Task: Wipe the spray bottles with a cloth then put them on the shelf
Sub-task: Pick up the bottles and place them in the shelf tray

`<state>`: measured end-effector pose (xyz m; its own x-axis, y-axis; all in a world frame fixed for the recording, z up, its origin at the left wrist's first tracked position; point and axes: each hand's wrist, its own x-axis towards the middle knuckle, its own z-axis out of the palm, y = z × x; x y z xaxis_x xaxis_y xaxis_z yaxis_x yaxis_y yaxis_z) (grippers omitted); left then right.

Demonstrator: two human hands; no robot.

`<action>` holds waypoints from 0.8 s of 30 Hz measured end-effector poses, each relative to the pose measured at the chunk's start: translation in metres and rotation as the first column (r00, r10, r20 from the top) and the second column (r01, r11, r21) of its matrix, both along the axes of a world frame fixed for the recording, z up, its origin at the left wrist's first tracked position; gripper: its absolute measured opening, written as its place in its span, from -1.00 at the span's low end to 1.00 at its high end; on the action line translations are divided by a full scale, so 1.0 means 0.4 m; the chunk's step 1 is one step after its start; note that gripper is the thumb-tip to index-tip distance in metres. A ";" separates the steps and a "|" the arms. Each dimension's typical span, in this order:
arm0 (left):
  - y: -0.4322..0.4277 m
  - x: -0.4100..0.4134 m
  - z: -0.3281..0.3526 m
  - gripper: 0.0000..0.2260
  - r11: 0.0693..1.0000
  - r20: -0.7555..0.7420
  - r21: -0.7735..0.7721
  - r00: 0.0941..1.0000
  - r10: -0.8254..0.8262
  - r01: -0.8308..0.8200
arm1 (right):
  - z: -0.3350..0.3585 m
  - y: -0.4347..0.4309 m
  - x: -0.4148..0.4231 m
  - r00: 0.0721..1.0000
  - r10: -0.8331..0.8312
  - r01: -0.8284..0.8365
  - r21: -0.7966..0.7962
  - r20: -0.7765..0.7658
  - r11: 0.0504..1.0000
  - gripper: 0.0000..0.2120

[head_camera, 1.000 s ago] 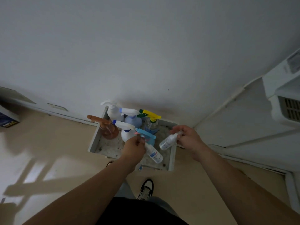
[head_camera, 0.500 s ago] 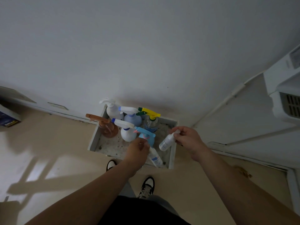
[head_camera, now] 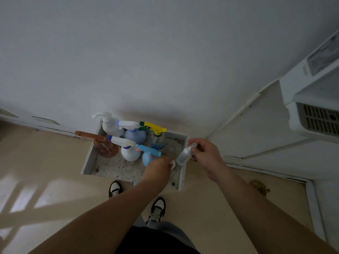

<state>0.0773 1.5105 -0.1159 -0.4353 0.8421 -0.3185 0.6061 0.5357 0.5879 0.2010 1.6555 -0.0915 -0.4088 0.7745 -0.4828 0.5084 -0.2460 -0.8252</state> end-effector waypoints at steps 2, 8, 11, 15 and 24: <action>0.011 -0.001 -0.009 -0.69 0.999 -0.014 -0.052 1.000 -0.015 0.014 | 0.004 0.006 -0.007 1.000 -0.025 0.025 0.004 -0.002 1.000 -0.77; 0.031 -0.012 -0.020 -0.78 0.993 -0.052 -0.107 0.997 -0.050 0.044 | 0.021 0.020 -0.032 1.000 -0.018 0.016 0.060 0.022 0.998 -0.84; 0.025 -0.010 -0.006 -0.75 0.989 -0.050 -0.131 0.996 -0.076 0.069 | 0.023 0.026 -0.042 0.999 0.007 -0.011 0.096 0.045 0.995 -0.92; -0.014 0.004 0.031 -0.56 0.989 -0.051 -0.117 0.994 -0.101 0.095 | 0.022 0.035 -0.065 0.995 0.006 -0.023 0.164 0.104 0.986 -0.85; -0.094 -0.015 0.045 -0.84 0.996 0.047 0.000 0.995 0.094 -0.094 | -0.010 0.037 -0.158 0.968 0.021 -0.081 0.232 0.250 0.969 -0.70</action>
<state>0.0715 1.4729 -0.0978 -0.4971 0.7991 -0.3381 0.5253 0.5873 0.6157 0.1379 1.6704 -0.0957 -0.3442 0.8604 -0.3759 0.7080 -0.0251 -0.7058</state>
